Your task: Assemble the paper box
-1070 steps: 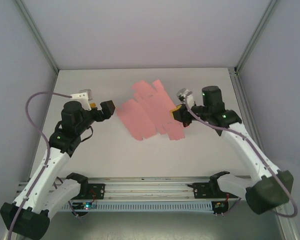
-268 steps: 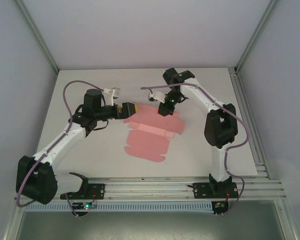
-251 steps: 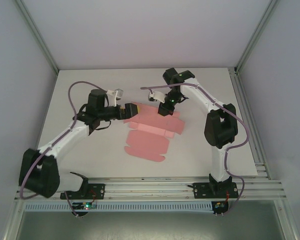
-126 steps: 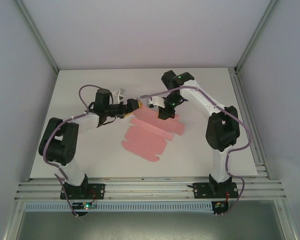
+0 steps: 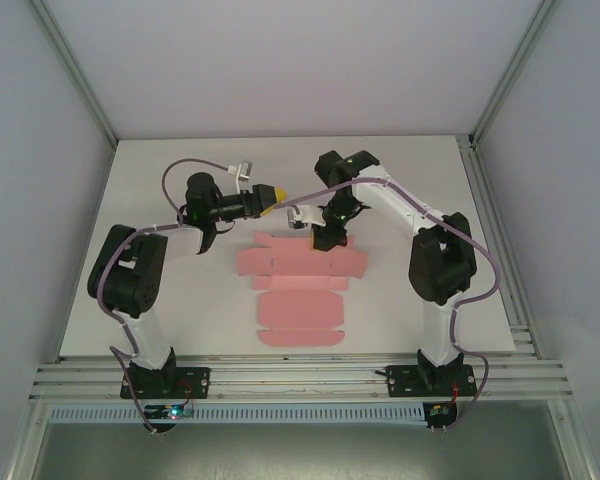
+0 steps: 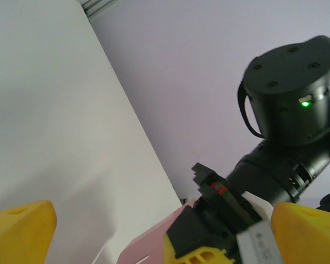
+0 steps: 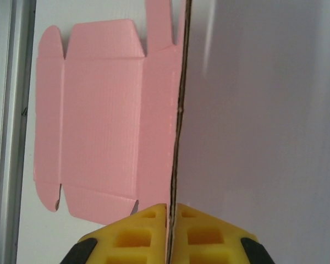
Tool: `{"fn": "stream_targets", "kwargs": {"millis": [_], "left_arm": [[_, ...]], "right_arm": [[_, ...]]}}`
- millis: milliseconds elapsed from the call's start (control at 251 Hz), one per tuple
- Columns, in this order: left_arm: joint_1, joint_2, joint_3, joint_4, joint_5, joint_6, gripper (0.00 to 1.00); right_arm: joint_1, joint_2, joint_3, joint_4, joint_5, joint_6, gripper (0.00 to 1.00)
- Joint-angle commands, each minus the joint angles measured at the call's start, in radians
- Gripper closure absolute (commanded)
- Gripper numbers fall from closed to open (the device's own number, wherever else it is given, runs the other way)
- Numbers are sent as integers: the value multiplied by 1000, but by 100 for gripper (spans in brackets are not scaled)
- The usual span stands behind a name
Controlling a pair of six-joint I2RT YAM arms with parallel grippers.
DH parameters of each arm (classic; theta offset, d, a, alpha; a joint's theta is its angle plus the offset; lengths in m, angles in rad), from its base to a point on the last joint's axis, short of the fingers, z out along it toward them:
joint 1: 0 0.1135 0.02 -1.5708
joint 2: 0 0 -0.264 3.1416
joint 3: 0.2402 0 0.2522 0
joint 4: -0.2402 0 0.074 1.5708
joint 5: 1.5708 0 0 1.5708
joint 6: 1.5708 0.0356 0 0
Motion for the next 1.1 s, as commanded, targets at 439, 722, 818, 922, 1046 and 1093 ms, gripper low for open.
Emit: {"fn": "stream_targets", "kwargs": {"millis": [439, 722, 818, 922, 1046, 1093], "left_arm": [[-28, -368, 100, -1165, -392, 797, 7], [-27, -283, 152, -1138, -194, 949, 22], [-29, -266, 168, -1152, -151, 958, 33], [-31, -267, 167, -1142, -146, 944, 57], [-44, -294, 154, -1132, -173, 929, 71], [-56, -304, 149, -1130, -183, 927, 72]], "right_arm": [[-42, -49, -6, 25, 12, 88, 100], [-42, -48, -2, -22, -40, 32, 100], [-44, -41, 13, -15, -33, 54, 100], [-44, -23, 45, -8, -12, 103, 100], [-45, -8, 66, 24, 10, 180, 100], [-44, -10, 66, 40, 10, 202, 100]]}}
